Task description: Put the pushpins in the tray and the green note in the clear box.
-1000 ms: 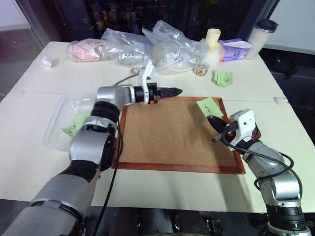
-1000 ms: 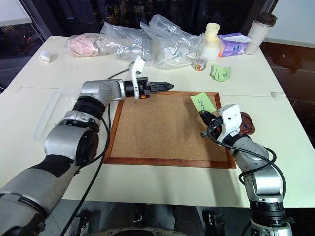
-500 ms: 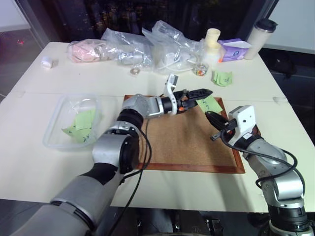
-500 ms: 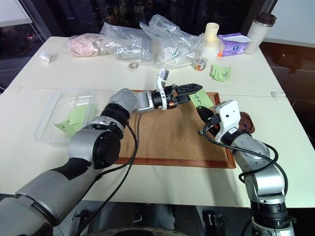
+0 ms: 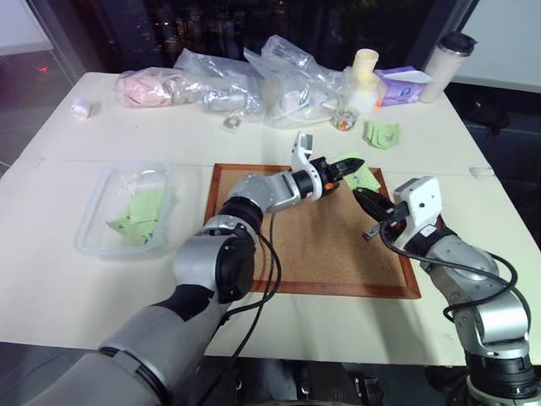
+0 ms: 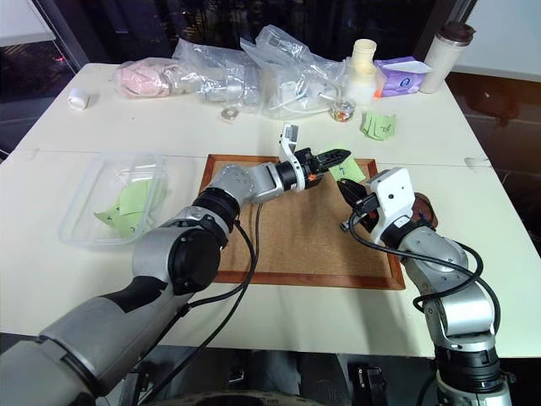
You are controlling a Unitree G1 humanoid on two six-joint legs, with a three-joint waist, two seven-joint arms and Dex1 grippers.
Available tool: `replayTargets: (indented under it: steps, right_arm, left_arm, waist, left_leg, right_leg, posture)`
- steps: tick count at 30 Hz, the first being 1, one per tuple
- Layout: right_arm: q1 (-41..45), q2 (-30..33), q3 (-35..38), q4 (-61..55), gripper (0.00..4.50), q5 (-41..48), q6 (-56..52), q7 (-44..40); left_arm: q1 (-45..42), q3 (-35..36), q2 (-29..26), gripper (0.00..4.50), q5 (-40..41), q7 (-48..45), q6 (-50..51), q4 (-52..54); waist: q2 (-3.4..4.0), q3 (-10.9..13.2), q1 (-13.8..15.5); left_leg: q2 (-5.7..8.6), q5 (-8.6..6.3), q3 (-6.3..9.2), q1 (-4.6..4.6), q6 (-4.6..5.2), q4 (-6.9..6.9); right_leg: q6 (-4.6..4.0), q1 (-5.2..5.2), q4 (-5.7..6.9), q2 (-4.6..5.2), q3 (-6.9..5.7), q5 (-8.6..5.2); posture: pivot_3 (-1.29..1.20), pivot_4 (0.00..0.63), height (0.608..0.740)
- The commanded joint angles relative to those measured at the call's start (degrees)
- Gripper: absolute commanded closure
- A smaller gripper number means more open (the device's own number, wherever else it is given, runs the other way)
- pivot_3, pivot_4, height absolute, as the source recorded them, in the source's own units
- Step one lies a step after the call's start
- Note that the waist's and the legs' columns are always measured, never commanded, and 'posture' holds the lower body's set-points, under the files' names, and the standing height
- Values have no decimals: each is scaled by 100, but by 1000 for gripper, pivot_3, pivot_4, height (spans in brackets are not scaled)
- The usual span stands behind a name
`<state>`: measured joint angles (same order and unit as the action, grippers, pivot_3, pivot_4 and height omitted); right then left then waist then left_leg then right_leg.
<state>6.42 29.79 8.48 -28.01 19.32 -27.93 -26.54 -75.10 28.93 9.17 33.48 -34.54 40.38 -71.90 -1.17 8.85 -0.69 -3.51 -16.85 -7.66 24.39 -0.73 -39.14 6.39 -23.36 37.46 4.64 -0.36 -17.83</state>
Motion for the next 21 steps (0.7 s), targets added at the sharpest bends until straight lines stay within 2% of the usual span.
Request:
replayTargets:
  steps: [1, 6, 11, 21]
  right_arm:
    - [12, 41, 135, -262, 4500, 43, 30, 27]
    - [4, 27, 129, -273, 4500, 44, 30, 44]
    - [68, -214, 375, -374, 4500, 392, -77, 240]
    - [67, -524, 999, -326, 4500, 887, -341, 780]
  left_arm:
    - [-141, -4, -8, 4425, 15, -42, -27, 75]
    - [-112, -84, -75, 4425, -97, -29, -153, 93]
    - [29, -747, -178, 4425, -808, -124, -751, 67]
    - [-20, -755, -374, 4425, -859, -372, -853, 140]
  waist:
    - [0, 0, 4]
    - [0, 0, 5]
    - [0, 0, 7]
    - [2, -1, 18]
  left_leg:
    - [0, 0, 0, 0, -1, 0]
    - [0, 1, 0, 0, -1, 0]
    - [1, 1, 0, 0, -1, -1]
    - [2, 2, 1, 0, -3, -2]
  right_leg:
    - [0, 0, 1, 0, 0, 0]
    - [0, 0, 1, 0, 0, 0]
    - [0, 1, 1, 0, 0, 0]
    - [0, 1, 5, 1, 0, 0]
  posture:
    - [0, 150, 735]
    - [0, 150, 735]
    - [0, 150, 735]
    - [0, 150, 735]
